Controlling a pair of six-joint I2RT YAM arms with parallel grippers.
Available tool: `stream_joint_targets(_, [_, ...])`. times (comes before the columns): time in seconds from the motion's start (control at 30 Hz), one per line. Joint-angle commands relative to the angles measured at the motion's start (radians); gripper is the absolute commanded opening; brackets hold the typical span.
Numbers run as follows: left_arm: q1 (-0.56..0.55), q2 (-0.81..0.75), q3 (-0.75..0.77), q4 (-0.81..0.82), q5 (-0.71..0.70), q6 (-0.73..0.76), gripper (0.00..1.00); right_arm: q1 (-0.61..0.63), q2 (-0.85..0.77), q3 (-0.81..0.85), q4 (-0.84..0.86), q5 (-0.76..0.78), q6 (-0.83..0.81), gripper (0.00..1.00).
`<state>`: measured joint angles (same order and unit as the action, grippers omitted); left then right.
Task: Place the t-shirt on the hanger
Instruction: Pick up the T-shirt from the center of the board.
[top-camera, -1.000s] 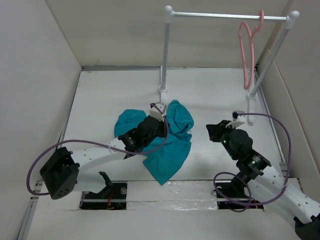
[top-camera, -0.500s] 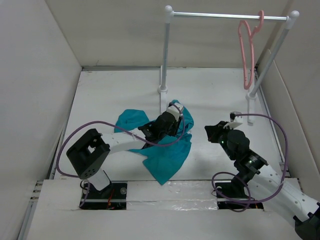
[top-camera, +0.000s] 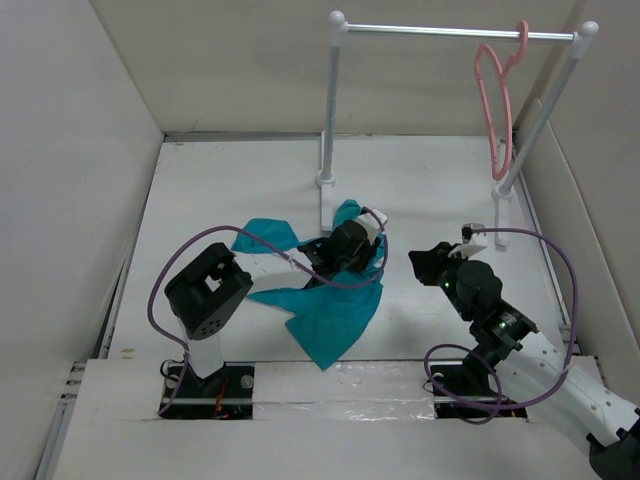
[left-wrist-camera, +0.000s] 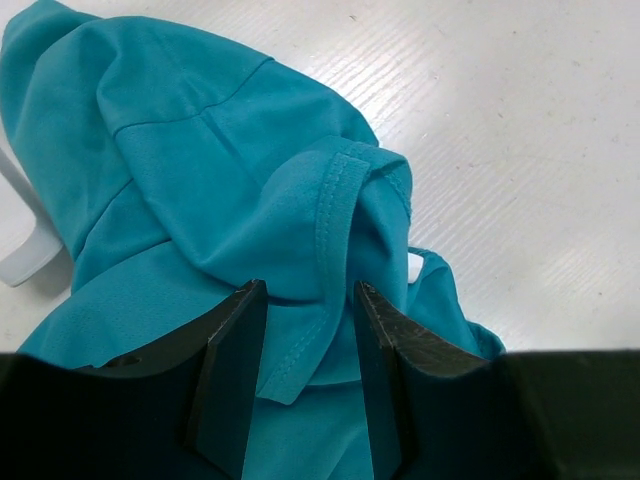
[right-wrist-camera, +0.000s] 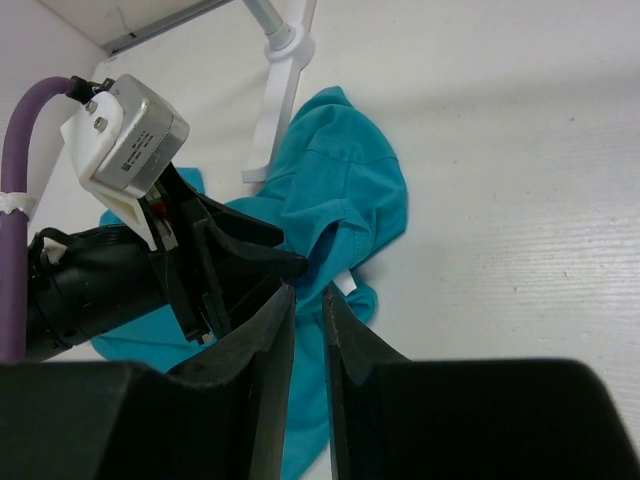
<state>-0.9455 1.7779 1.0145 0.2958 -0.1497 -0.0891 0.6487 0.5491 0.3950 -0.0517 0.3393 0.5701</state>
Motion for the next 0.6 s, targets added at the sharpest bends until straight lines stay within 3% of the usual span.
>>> stream_joint_targets(0.0, [-0.007, -0.015, 0.042, 0.016, 0.041, 0.032, 0.37, -0.004, -0.006, -0.001, 0.041, -0.008, -0.015, 0.24])
stream_joint_targets(0.3, [-0.007, 0.054, 0.087, -0.007, 0.001, 0.052, 0.35, -0.004, 0.002, 0.007, 0.062, -0.011, -0.016, 0.27])
stream_joint_targets(0.47, [-0.016, 0.072, 0.091, -0.011, -0.060, 0.083, 0.29, -0.004, -0.003, 0.001, 0.067, -0.025, -0.013, 0.29])
stream_joint_targets(0.53, [-0.016, 0.063, 0.084, 0.003, -0.079, 0.083, 0.25, -0.004, 0.002, -0.001, 0.081, -0.040, -0.016, 0.22])
stream_joint_targets(0.57, [-0.016, 0.058, 0.078, 0.011, -0.086, 0.081, 0.15, -0.004, 0.012, -0.002, 0.088, -0.045, -0.016, 0.15])
